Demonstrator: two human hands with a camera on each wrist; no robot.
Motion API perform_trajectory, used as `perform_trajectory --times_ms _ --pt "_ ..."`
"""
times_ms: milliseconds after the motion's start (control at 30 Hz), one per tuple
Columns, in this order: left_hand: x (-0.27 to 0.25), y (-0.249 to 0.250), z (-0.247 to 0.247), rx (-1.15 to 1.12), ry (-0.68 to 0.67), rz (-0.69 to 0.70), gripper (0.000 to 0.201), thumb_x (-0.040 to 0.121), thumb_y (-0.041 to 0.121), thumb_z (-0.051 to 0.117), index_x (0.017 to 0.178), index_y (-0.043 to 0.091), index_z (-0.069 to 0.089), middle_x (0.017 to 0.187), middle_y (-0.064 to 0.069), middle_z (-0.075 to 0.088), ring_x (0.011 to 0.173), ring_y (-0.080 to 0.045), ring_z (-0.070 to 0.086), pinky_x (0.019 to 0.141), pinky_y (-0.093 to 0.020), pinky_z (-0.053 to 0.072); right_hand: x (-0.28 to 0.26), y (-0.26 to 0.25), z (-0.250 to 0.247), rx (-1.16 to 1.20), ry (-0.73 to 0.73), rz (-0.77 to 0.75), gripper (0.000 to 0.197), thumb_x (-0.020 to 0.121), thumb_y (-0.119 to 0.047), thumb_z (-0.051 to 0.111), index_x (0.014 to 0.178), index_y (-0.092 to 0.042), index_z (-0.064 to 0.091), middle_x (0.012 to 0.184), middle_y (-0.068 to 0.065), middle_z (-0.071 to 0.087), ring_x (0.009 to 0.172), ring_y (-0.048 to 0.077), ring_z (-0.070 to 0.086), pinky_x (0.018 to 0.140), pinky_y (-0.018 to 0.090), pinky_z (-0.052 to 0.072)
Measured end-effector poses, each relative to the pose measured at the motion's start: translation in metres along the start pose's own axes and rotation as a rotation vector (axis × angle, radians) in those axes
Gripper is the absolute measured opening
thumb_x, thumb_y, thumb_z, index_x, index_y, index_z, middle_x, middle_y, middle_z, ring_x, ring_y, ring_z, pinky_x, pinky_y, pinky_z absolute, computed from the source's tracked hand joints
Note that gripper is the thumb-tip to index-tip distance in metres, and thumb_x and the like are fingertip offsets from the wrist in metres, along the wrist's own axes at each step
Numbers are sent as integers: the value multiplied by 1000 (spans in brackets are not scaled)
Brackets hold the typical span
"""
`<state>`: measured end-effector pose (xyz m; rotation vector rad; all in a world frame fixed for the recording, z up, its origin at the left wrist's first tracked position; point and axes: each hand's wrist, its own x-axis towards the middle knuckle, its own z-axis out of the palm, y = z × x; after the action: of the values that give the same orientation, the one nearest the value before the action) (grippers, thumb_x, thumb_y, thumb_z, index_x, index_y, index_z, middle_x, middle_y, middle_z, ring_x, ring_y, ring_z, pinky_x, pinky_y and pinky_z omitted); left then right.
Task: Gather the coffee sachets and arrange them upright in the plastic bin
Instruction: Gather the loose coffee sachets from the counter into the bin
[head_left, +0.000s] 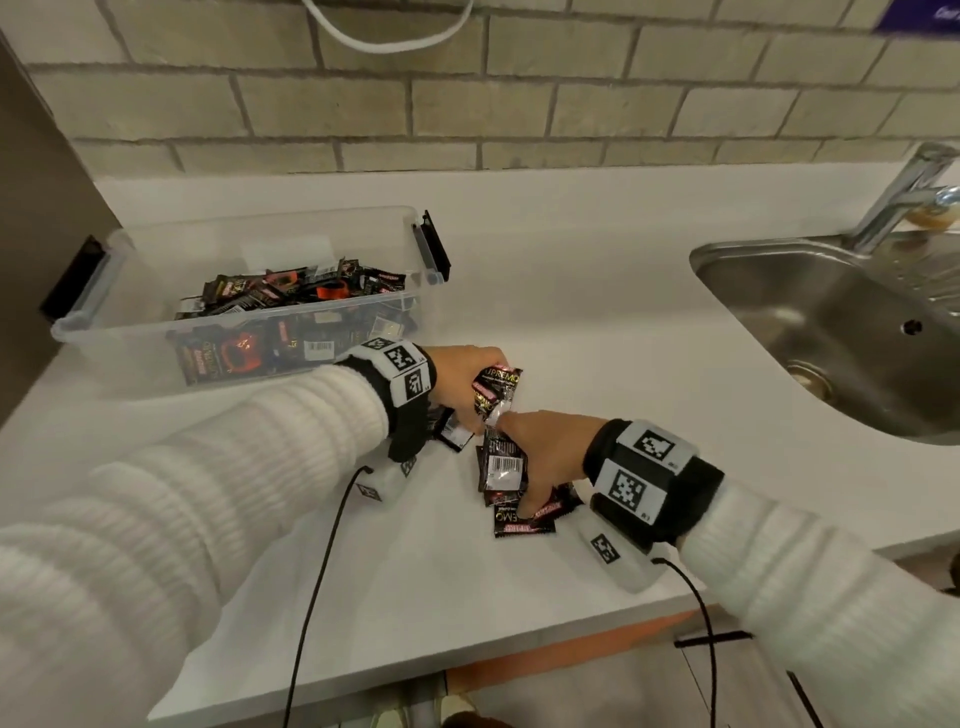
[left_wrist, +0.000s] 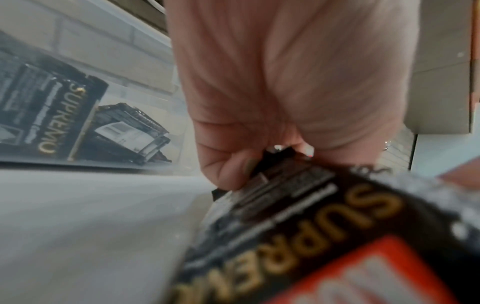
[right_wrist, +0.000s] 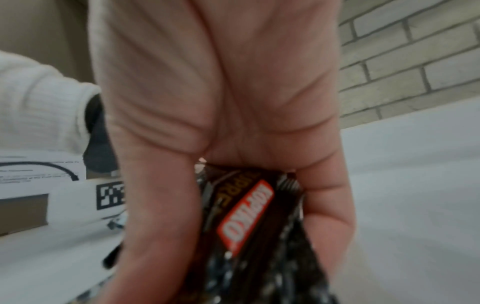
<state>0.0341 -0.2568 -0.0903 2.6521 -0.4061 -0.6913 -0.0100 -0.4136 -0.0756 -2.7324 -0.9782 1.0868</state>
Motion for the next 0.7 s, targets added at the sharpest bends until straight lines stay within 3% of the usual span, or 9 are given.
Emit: perform_trajectory --times_ms 133,200,300,400,467,533,600,633,700 --pt "-12 -10 -8 -22 242 21 35 83 26 69 109 10 51 89 3 53 81 -14 52 66 -21 39 5 1 0 -27 26 -11 62 65 -24 84 116 -4 54 112 8 53 101 23 57 74 26 48" --pt "-25 -10 -19 -89 360 57 28 85 28 66 102 10 53 85 1 54 75 -13 53 55 -17 40 8 2 -3 9 49 -32 53 65 -21 84 108 -6 58 107 8 60 97 23 60 72 26 49" --pt "-53 -11 -44 -314 570 104 19 86 25 65 97 16 53 86 -1 59 74 -12 59 58 -20 49 17 3 -16 57 82 -59 44 64 -21 83 98 -15 56 105 6 66 97 21 63 78 26 51" --pt "-80 -28 -80 -579 873 82 15 89 19 61 100 16 51 82 5 57 66 2 59 55 -15 52 26 -9 -37 156 192 -140 42 63 -19 84 92 -19 52 93 -1 60 89 18 59 67 19 48" --pt "-95 -48 -101 -747 1051 23 22 92 18 56 112 10 48 92 2 58 77 -2 63 57 -14 53 30 -24 -59 280 298 -212 43 64 -13 84 92 -19 52 85 -6 58 81 13 57 59 10 43" --pt "-105 -72 -110 -851 1006 -69 28 94 19 52 119 8 45 110 -7 56 100 -19 61 75 -26 58 33 -43 -86 426 391 -289 42 64 -7 83 89 -21 52 80 -11 58 73 5 56 54 3 41" --pt "-112 -92 -108 -825 743 -197 40 95 24 51 132 14 40 131 -8 47 119 -22 50 94 -40 50 41 -60 -112 515 497 -354 41 64 -6 83 86 -24 53 82 -10 61 74 5 58 60 9 44" --pt "-114 -101 -106 -778 649 -253 46 95 27 50 138 18 36 139 -5 41 124 -21 45 97 -40 46 46 -67 -124 541 557 -383 41 63 -8 83 89 -23 54 85 -7 63 77 8 60 62 12 46" --pt "-122 -115 -104 -681 723 -304 47 96 27 48 140 21 35 144 -3 39 120 -19 47 89 -31 45 57 -79 -146 586 674 -406 49 64 -12 83 103 -18 55 91 -4 64 78 10 60 58 10 47"
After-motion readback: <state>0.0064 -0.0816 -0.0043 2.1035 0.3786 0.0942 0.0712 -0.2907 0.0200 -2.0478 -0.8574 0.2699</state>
